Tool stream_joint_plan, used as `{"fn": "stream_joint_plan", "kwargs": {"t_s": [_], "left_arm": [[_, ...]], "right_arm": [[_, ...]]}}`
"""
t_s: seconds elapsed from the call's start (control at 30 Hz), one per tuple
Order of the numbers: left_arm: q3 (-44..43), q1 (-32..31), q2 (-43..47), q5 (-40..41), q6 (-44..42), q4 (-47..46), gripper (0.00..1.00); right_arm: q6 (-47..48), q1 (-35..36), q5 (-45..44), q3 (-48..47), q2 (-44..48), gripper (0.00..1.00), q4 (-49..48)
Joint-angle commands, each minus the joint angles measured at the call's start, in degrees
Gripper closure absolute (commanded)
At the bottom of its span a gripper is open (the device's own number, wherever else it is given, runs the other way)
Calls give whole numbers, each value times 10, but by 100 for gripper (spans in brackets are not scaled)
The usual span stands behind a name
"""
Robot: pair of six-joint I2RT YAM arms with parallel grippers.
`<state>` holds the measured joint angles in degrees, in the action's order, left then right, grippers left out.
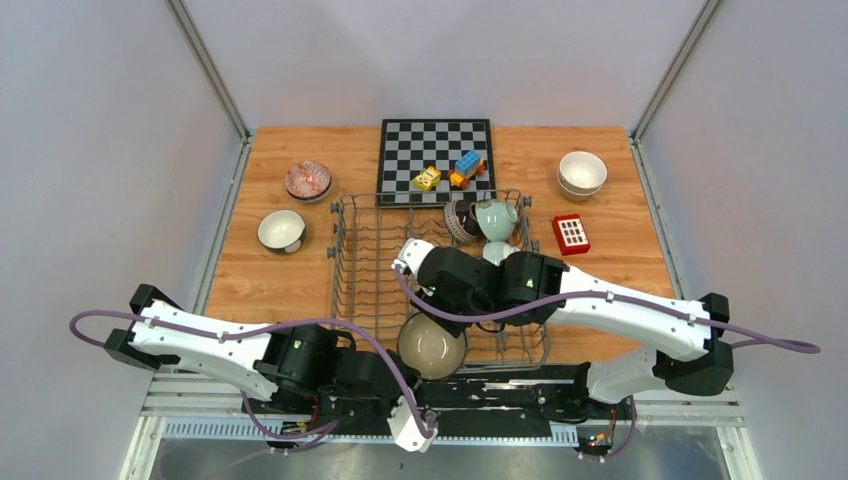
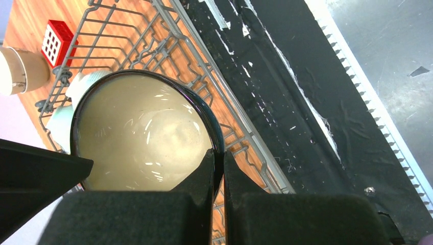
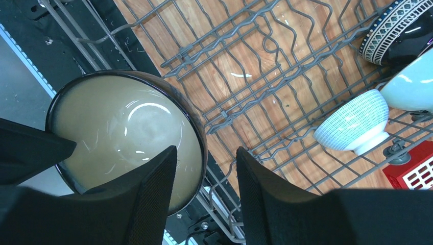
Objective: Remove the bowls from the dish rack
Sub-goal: Place the bowl at the center of the board.
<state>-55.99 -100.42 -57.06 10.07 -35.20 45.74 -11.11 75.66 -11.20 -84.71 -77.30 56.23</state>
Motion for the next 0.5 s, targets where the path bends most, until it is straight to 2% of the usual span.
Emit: {"fn": "stream_joint_plan", "kwargs": {"t_s": [0.0,0.3,0.47], "left_arm": [[-8,-5,15,14,-4,-46,100],[1,-5,24,20,3,-51,100],[4,-5,27,21,7,-54,100]], "right_arm": [[-14,10,-21,1,-1,52,17],[-23,11,-22,32,4,62,15],[-27,10,-18,40,7,64,13]]}}
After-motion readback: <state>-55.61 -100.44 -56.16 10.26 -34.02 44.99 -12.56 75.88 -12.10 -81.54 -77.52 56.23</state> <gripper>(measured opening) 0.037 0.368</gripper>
